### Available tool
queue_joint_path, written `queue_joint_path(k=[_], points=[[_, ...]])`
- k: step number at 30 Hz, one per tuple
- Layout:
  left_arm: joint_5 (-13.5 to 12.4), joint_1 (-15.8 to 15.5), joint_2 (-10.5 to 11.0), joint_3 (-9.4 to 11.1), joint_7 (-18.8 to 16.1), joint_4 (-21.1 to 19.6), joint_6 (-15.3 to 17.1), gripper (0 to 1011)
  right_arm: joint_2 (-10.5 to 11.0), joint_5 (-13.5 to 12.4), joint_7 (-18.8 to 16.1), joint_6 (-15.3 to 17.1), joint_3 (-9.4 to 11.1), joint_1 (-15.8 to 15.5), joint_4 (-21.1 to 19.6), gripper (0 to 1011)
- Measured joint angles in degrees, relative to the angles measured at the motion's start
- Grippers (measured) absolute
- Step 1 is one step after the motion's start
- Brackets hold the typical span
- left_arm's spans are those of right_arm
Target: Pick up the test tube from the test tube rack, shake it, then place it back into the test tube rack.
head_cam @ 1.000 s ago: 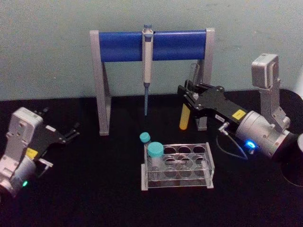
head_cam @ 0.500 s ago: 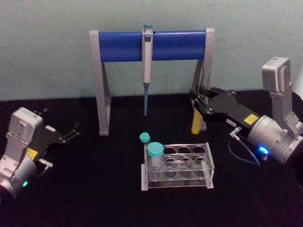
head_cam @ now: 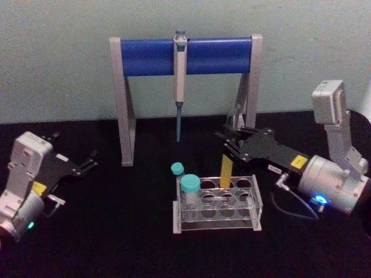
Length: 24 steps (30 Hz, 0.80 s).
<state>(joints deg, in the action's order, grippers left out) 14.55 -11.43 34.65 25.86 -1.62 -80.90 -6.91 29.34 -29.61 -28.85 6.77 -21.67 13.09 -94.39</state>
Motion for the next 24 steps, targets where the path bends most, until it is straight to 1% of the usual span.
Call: queue_joint_path(k=[3,6,7,10,13,15,18,24], points=[[0.0,0.0,0.0,0.0,0.0,0.0,0.0,1009,-1.19,-0.47,-0.71,-1.24,-1.15,1.6,1.91,233],[0.0,0.0,0.0,0.0,0.0,0.0,0.0,1010,-3.0,-0.61,-1.09,-3.47,-2.25,4.03,5.13,232],[0.0,0.0,0.0,0.0,0.0,0.0,0.0,1010,-3.0,-0.61,-1.09,-3.47,-2.25,4.03,5.13,233],[0.0,0.0,0.0,0.0,0.0,0.0,0.0,1010,-4.71,-0.5,-0.87,-5.47,-2.62,6.06,8.37,232],[0.0,0.0,0.0,0.0,0.0,0.0,0.0,1010,-5.74,-0.24,-0.36,-6.53,-2.66,7.4,10.59,233],[0.0,0.0,0.0,0.0,0.0,0.0,0.0,1009,-6.15,0.08,0.1,-6.85,-2.62,8.07,11.68,233],[0.0,0.0,0.0,0.0,0.0,0.0,0.0,1010,-6.31,0.39,0.58,-6.87,-2.48,8.4,12.3,232],[0.0,0.0,0.0,0.0,0.0,0.0,0.0,1010,-6.19,0.91,1.72,-6.73,-1.7,8.31,12.59,232]])
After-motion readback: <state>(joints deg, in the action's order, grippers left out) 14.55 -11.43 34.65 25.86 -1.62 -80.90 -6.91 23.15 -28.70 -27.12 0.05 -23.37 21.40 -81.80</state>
